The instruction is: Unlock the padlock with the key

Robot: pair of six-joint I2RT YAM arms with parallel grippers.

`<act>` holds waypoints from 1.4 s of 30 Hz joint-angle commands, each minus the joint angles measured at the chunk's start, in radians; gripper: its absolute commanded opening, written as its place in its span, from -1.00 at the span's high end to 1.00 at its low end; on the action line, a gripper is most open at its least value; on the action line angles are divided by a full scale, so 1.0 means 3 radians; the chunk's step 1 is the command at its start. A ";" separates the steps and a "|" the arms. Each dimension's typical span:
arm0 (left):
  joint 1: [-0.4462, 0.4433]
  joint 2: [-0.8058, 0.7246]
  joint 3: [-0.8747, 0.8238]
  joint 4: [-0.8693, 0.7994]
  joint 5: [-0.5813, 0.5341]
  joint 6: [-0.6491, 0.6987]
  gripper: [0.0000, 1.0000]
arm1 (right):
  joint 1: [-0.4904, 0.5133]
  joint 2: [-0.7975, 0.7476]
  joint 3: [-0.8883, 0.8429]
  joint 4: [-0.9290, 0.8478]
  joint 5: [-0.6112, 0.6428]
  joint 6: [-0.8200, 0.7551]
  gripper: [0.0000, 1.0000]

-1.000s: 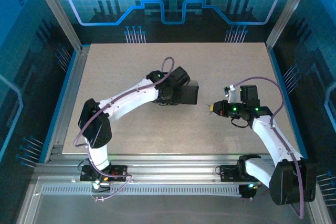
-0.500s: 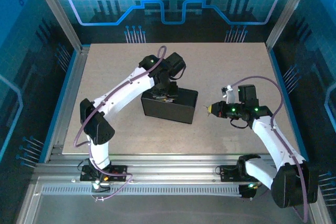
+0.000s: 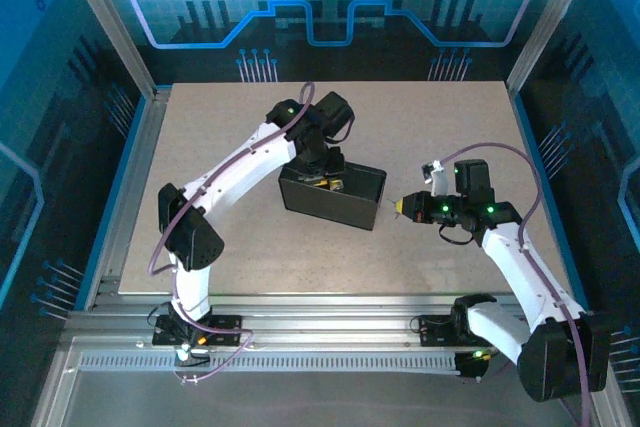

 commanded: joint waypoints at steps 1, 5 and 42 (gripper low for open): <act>-0.0006 0.0131 0.0125 0.0204 0.0127 -0.0068 0.40 | 0.0045 -0.0020 0.0099 -0.0084 0.0028 -0.0009 1.00; 0.0001 0.0167 0.0237 0.0139 0.0058 0.0189 0.26 | 0.0043 -0.0039 0.0132 -0.0147 0.0046 -0.0005 1.00; 0.0742 0.0170 0.0046 0.0083 0.1998 0.7891 -0.39 | 0.0070 0.0084 0.0419 -0.0365 0.0033 -0.0026 1.00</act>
